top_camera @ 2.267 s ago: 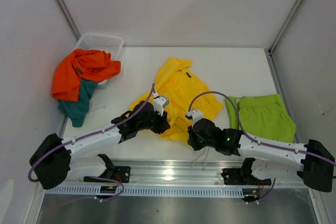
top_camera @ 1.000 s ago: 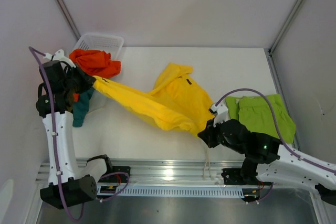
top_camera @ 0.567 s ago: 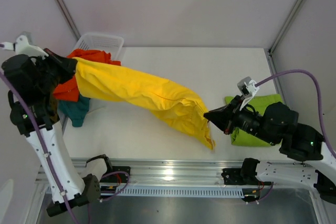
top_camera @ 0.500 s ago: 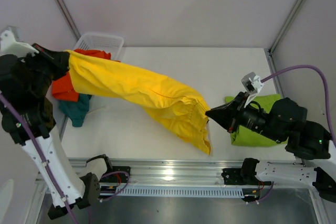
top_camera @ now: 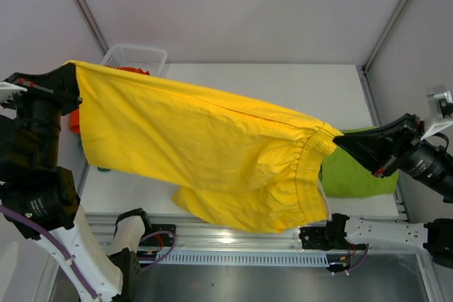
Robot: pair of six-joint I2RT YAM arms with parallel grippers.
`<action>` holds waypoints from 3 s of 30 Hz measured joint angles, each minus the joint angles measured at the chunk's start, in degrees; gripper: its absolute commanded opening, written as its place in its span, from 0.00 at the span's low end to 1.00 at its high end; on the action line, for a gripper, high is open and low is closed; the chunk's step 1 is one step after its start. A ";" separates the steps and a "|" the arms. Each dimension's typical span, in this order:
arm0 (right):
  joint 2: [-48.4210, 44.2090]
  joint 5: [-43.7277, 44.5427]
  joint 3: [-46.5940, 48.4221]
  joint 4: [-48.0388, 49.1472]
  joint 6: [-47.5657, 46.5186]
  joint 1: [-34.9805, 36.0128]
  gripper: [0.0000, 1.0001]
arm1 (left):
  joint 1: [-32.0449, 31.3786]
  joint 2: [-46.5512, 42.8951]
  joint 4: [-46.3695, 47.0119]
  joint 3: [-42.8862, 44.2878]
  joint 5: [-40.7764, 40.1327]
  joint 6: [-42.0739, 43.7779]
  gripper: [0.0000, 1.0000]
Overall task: Fold and stack the shorts
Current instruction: Flatten the shorts out
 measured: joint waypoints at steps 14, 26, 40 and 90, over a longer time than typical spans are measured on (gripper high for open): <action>1.36 26.71 -4.74 1.29 -2.08 25.83 0.00 | 0.00 -0.17 8.92 -9.60 0.20 -4.37 0.00; -1.36 14.47 -5.57 7.98 -5.51 27.04 0.00 | 0.02 -16.76 17.00 -8.04 -5.84 -3.82 0.00; -12.76 60.54 -25.24 53.92 -43.95 61.37 0.00 | -3.04 3.69 26.88 -18.64 3.28 -10.91 0.00; 48.13 -30.47 23.93 12.37 -3.82 -36.09 0.00 | -12.76 -2.43 28.74 -26.56 11.72 -7.67 0.52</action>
